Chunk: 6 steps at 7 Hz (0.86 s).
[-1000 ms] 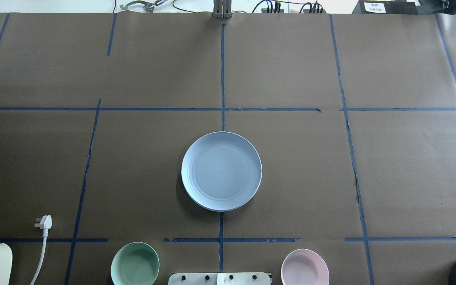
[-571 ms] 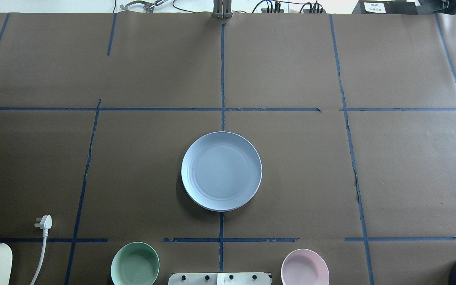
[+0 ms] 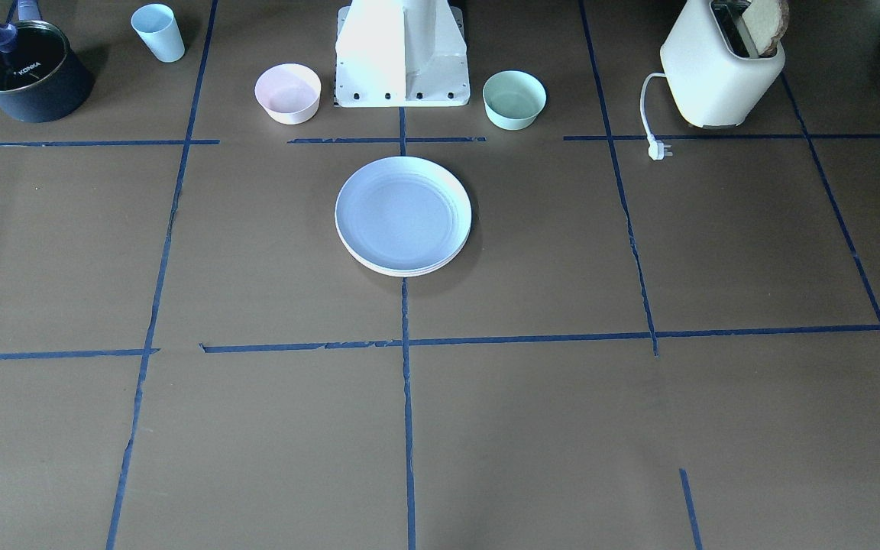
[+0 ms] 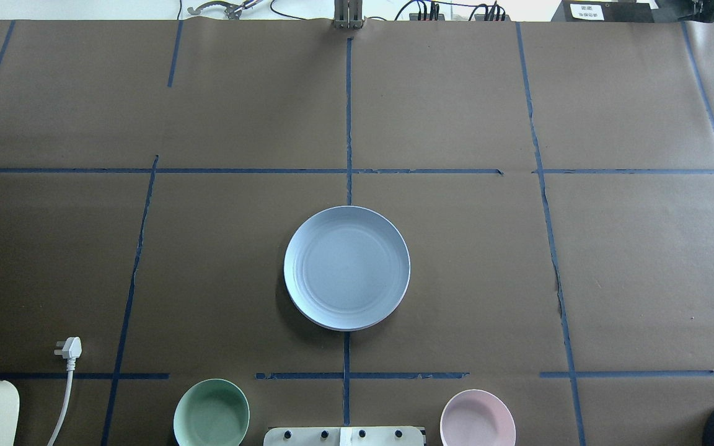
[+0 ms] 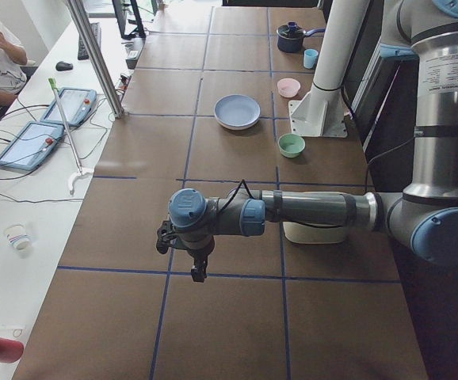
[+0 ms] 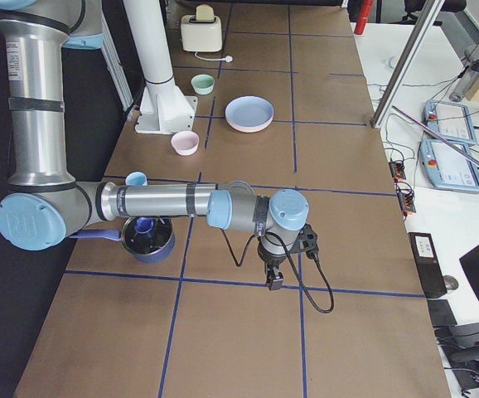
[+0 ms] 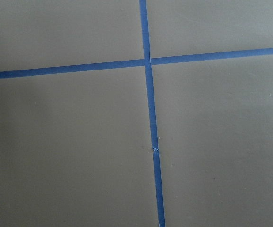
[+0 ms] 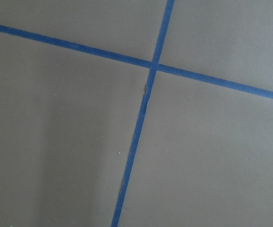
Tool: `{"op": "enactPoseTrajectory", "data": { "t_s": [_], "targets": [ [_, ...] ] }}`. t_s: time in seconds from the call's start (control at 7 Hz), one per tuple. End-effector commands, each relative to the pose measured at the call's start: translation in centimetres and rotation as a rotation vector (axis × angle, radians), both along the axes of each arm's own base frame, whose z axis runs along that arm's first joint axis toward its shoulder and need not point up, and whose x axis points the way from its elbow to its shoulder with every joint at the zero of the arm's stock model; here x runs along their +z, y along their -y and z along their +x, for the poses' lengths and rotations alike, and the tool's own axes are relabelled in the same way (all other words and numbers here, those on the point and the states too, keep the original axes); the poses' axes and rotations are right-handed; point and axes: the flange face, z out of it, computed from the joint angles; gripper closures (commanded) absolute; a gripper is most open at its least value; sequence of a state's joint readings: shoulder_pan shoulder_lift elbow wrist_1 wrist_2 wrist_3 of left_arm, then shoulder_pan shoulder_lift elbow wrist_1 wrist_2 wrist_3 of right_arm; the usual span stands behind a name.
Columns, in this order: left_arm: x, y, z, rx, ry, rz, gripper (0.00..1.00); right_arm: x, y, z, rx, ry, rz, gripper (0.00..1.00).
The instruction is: Stack three plates with pink and blue
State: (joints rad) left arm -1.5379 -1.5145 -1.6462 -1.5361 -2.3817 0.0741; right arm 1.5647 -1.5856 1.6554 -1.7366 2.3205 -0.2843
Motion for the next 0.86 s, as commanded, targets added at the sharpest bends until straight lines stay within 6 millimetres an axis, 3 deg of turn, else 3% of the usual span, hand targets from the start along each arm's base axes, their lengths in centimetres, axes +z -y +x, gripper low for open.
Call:
{"op": "enactPoseTrajectory", "data": {
  "t_s": [0.0,0.71],
  "targets": [
    [0.02,-0.02,-0.03,0.001,-0.001,0.002,0.00,-0.07,-0.02,-0.11,0.026,0.013,-0.024,0.00],
    [0.08,-0.80,-0.04,0.003,-0.002,0.004,0.00,-0.30,0.00,-0.28,0.094,0.029,-0.087,0.00]
  ]
}}
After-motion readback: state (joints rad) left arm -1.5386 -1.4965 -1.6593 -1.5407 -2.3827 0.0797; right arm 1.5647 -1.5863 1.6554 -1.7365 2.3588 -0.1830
